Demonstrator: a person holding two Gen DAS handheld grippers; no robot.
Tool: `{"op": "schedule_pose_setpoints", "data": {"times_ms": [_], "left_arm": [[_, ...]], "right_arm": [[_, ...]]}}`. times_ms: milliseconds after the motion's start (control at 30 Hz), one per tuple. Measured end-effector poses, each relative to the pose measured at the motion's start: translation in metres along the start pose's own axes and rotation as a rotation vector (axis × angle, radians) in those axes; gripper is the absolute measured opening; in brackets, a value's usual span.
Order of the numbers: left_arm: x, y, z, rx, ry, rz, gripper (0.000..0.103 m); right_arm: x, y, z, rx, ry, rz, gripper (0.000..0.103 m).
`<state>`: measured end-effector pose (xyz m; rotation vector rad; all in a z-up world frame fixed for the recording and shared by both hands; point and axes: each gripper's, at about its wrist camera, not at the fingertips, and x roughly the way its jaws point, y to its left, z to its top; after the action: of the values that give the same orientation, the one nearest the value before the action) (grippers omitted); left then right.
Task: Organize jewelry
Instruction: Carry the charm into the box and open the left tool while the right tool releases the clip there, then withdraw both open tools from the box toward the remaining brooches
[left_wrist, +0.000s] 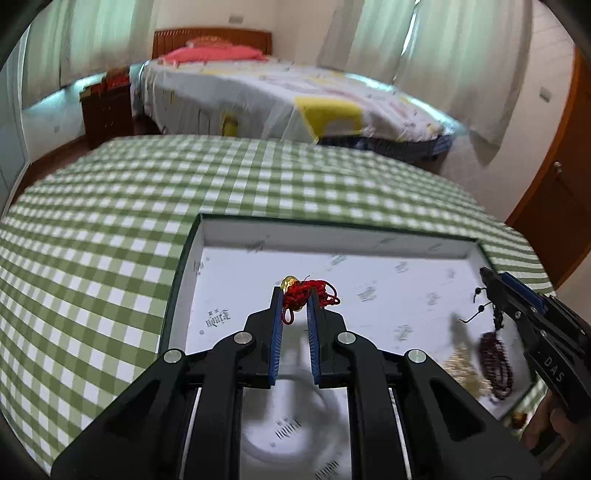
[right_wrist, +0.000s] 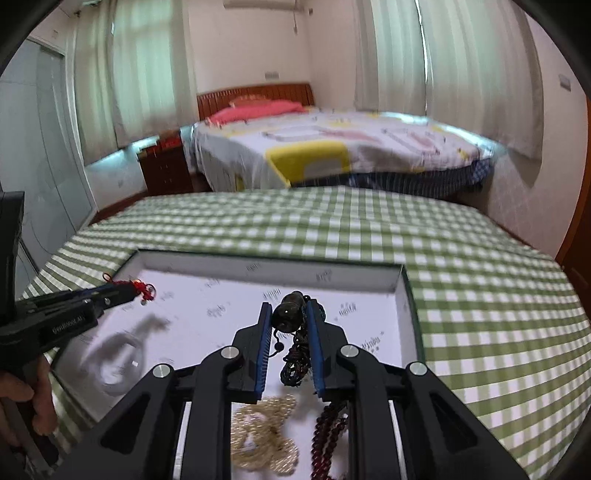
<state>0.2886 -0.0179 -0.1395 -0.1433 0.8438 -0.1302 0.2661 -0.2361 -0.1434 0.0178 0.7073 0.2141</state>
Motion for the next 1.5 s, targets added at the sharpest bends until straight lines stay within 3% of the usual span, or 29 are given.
{"op": "schedule_pose_setpoints", "data": {"times_ms": [267,433,567,700,767,967,1233,1500], "left_arm": [[0.029,0.01,0.0,-0.046,0.119,0.014,0.013],[0.029,0.005,-0.001,-0.027,0.116,0.024,0.015],[0.029,0.004,-0.001,-0.033,0.113,0.015,0.025],[0.021,0.003,-0.001,-0.032,0.08,0.012,0.037],[0.012,0.003,-0.003,-0.03,0.054,0.013,0.053],[-0.025,0.002,-0.013,-0.019,-0.039,0.004,0.065],[-0.072,0.005,-0.045,-0.008,-0.134,0.005,0.071],[-0.101,0.007,-0.086,0.01,-0.162,0.01,0.072]], "right_arm": [[0.027,-0.007,-0.003,-0.003,0.102,-0.013,0.02],[0.03,-0.007,-0.003,-0.009,0.128,-0.012,0.02],[0.028,-0.008,-0.004,-0.005,0.125,-0.012,0.021],[0.021,-0.008,-0.003,-0.001,0.095,-0.017,0.028],[0.013,-0.007,-0.003,-0.002,0.073,-0.023,0.036],[-0.016,-0.004,-0.005,0.003,0.01,-0.034,0.041],[-0.058,0.006,-0.031,0.014,-0.041,-0.038,0.045],[-0.082,0.02,-0.067,-0.01,-0.045,-0.023,0.045]]}}
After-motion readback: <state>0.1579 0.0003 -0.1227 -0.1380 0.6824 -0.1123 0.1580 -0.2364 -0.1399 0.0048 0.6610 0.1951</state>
